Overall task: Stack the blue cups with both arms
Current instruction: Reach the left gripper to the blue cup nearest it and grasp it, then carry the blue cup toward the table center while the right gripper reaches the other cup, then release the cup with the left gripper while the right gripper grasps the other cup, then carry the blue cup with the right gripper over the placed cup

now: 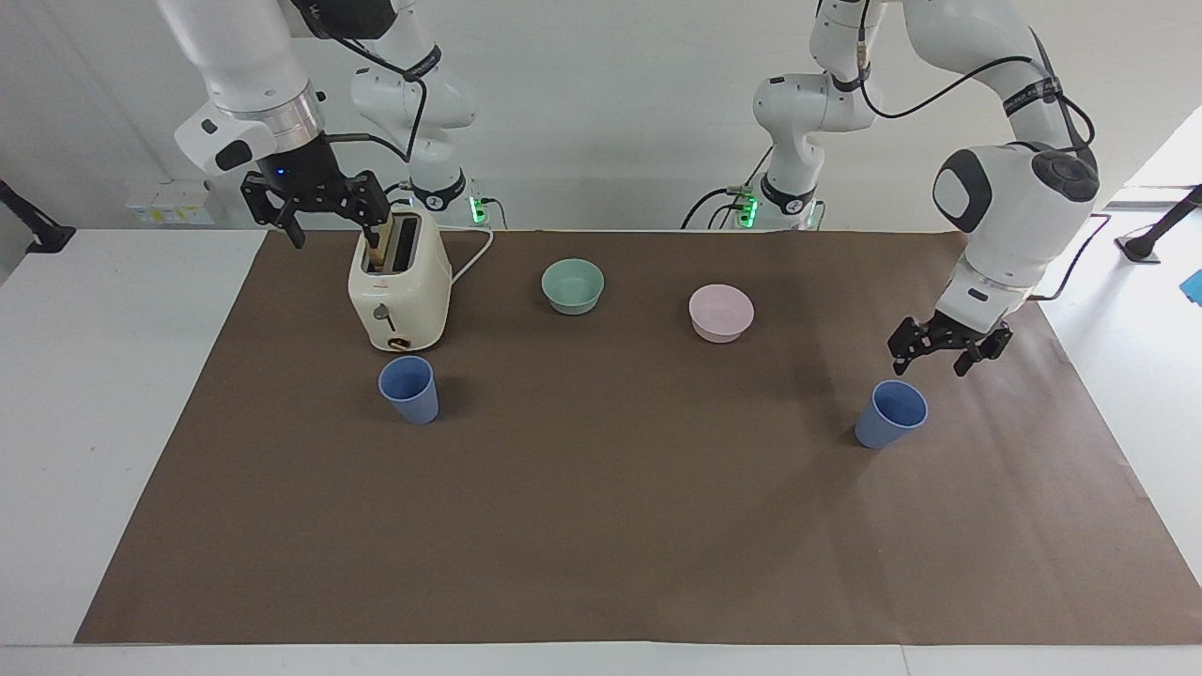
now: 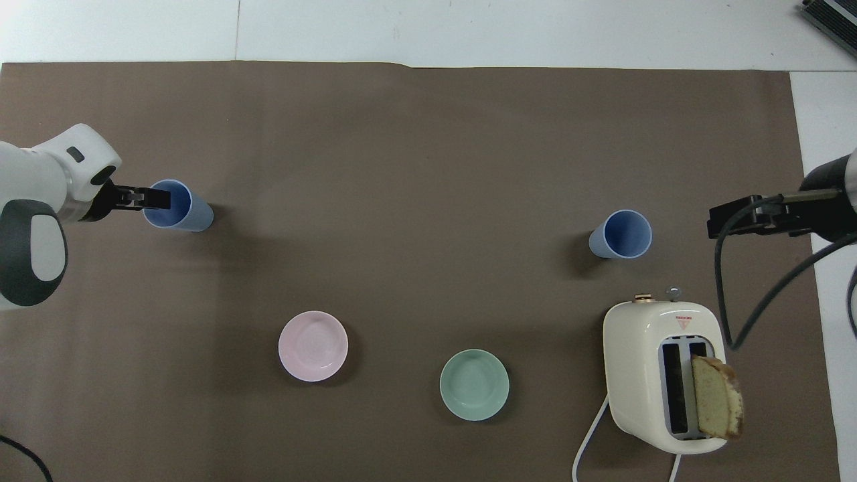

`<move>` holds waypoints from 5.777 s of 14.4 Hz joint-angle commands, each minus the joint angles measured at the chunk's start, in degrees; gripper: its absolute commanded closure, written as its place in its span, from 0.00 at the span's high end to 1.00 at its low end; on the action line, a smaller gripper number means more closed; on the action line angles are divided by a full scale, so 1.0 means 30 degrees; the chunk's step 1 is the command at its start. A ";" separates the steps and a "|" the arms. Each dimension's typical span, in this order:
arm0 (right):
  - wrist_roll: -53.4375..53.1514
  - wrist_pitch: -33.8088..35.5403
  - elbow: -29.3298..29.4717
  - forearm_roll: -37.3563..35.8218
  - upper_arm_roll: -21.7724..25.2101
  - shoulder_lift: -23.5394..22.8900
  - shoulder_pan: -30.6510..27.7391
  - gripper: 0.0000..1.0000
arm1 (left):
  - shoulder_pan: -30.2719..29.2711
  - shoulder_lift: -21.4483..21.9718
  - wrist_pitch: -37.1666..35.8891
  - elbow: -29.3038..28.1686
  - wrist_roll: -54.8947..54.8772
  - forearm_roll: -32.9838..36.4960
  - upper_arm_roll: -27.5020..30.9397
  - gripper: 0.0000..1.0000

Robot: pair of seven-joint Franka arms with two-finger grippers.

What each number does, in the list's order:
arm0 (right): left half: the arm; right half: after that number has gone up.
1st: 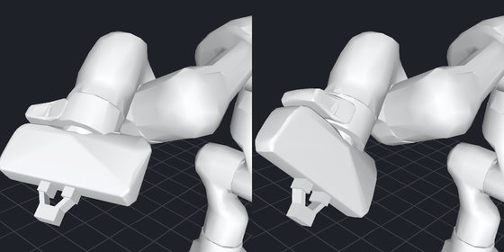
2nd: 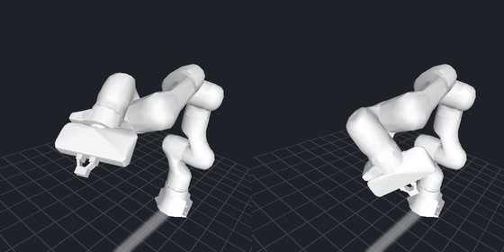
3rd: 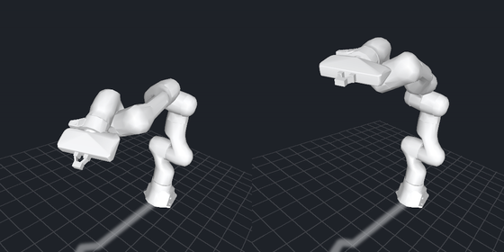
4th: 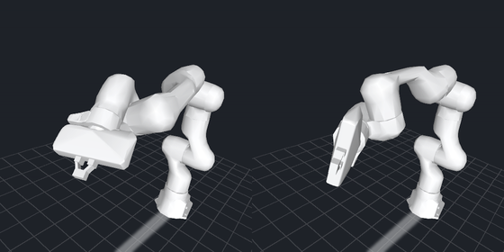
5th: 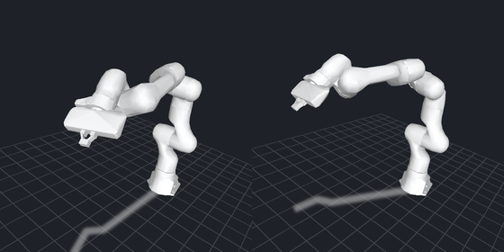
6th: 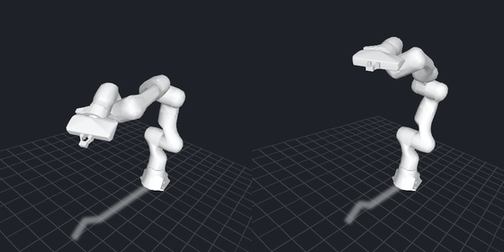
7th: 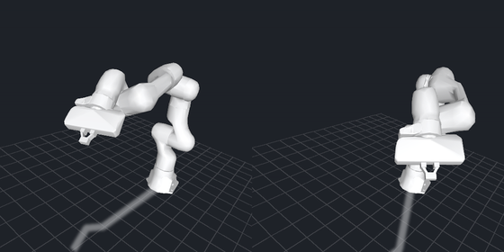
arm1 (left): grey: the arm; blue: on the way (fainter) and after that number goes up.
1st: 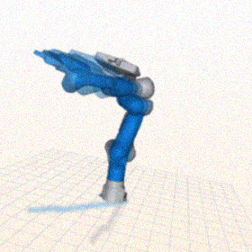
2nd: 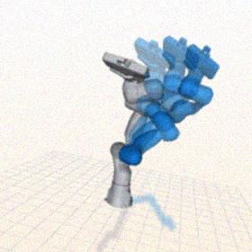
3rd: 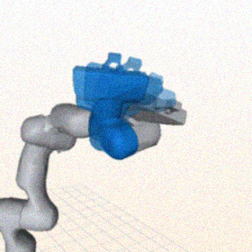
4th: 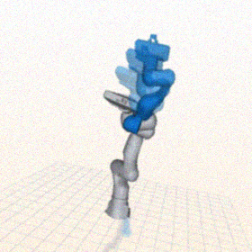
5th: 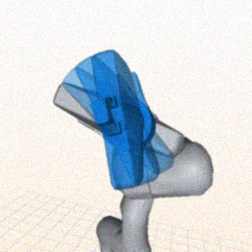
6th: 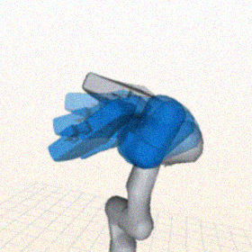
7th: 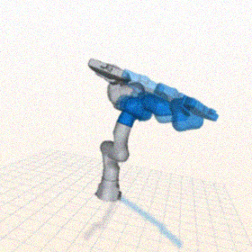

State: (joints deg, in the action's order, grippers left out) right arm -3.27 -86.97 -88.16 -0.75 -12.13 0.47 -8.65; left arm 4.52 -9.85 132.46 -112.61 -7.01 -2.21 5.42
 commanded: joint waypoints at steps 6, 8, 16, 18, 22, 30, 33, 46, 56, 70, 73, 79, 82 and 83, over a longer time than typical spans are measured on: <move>0.0182 -0.0278 -0.0466 0.0280 -0.0089 0.0401 -0.0222 1.00 | -0.0364 -0.1639 0.1081 0.0652 -0.0621 -0.0612 -0.0195 0.69; 0.0182 -0.0278 -0.0495 0.0280 -0.0089 0.0401 -0.0222 1.00 | -0.0276 -0.1639 0.0905 0.0623 -0.0476 -0.0612 -0.0195 0.42; 0.0182 -0.0278 -0.0466 0.0280 -0.0089 0.0401 -0.0222 1.00 | -0.0130 -0.0763 -0.0971 0.0769 -0.0534 -0.0583 -0.0400 0.00; 0.0153 -0.0278 -0.0495 0.0280 -0.0060 0.0401 -0.0222 1.00 | 0.0425 -0.0351 -0.1030 0.0769 -0.0387 -0.0583 -0.0400 0.00; 0.0094 -0.0278 -0.0524 0.0310 -0.0060 0.0401 -0.0310 1.00 | 0.2267 -0.0291 -0.0710 0.0799 0.2267 -0.0466 -0.0371 0.00; 0.0387 -0.2501 -0.2132 0.0310 0.0116 0.0636 -0.0339 1.00 | 0.7600 -0.0525 0.0434 0.0887 1.0915 -0.0290 -0.0371 0.00; 0.0474 -0.4050 -0.3799 0.0310 0.0116 0.0519 -0.0339 1.00 | 0.9093 -0.0671 0.0697 0.0858 1.2644 -0.0290 -0.0400 0.00; 0.0445 -1.1522 -0.8578 0.0280 0.0145 -0.2233 -0.0368 1.00 | 1.0652 -0.1140 0.1199 -0.0170 1.3969 -0.0290 -0.0429 0.24; 0.0504 -1.3931 -0.9665 0.0222 0.0116 -0.3261 -0.0369 0.00 | 0.8490 0.2428 -0.3924 0.0681 1.0637 -0.0290 -0.0195 0.90; -0.3707 -0.8629 -0.3869 0.0222 -0.0118 -0.3466 0.2440 0.00 | 0.0462 0.3079 -1.2214 0.6888 -0.1084 -0.0144 -0.0166 1.00; -0.6924 -0.7666 -0.1880 0.0133 -0.0118 -0.4165 0.4661 0.00 | -0.0011 0.3137 -1.3068 0.7417 -0.1265 0.0060 -0.0166 1.00; -1.2116 -0.6489 0.1026 -0.0334 0.0028 -0.5370 0.8063 0.00 | -0.0012 0.3341 -1.4503 0.7772 -0.1178 0.0706 -0.0195 1.00; -1.2560 -0.6373 0.1729 -0.0627 0.0027 -0.5633 0.9119 0.00 | -0.0012 0.3371 -1.4507 0.7713 -0.1090 0.0648 -0.0224 1.00; -1.2823 -0.6256 0.1935 -0.0802 -0.0001 -0.5750 0.9414 0.00 | -0.0012 0.3371 -1.4535 0.7655 -0.1090 0.0619 -0.0195 1.00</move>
State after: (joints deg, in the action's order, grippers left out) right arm -39.74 -107.66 -85.91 -1.55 -12.29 -14.85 18.01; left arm 4.99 0.69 90.37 -90.95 -10.25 -1.20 5.27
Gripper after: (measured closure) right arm 0.956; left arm 0.000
